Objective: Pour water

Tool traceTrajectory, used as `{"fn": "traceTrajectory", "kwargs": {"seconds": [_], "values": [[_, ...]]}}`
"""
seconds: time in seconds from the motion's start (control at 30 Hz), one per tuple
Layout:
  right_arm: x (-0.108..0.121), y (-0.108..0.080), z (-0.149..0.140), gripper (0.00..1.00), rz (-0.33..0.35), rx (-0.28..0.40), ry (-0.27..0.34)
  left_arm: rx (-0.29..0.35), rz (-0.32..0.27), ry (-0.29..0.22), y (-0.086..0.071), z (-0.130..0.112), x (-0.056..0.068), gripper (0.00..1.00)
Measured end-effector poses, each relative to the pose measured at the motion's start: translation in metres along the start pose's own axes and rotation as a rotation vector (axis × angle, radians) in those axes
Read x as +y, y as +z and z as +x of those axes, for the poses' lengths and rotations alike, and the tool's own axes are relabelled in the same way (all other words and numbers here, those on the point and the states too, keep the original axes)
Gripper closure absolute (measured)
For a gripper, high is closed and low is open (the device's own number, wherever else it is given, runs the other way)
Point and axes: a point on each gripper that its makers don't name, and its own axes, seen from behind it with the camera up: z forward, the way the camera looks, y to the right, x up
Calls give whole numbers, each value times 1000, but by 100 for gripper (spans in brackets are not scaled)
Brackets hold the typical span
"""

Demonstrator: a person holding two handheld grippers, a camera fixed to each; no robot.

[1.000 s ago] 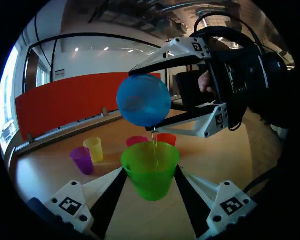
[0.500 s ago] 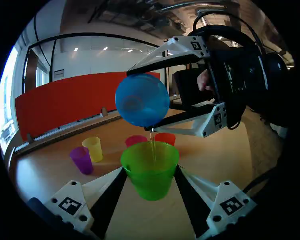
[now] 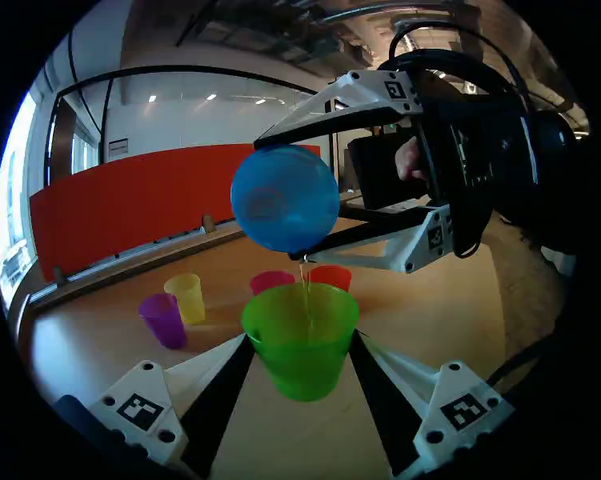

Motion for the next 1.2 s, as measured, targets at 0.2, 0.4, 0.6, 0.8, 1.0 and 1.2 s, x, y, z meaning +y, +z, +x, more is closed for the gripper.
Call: {"fn": "traceTrajectory", "kwargs": {"seconds": [0.2,0.4,0.6,0.8,1.0,1.2], "values": [[0,0,1,6,-2,-2,-14,-1,2,-1,0,-1,-1,17],[-1,-1,2,6,-5,-6,-32,-3,1,-1,0,-1,0,17],[-2,-1,3,7,-3,-5,-43,-2,0,0,0,-1,-1,17],[-4,-2,3,6,0,-9,-61,-1,-1,-1,0,-1,-1,17],[-5,-2,4,6,2,-9,-72,-1,1,-1,1,-1,-1,17],[-4,-2,4,6,4,-14,-96,0,1,0,0,0,-1,17]]}}
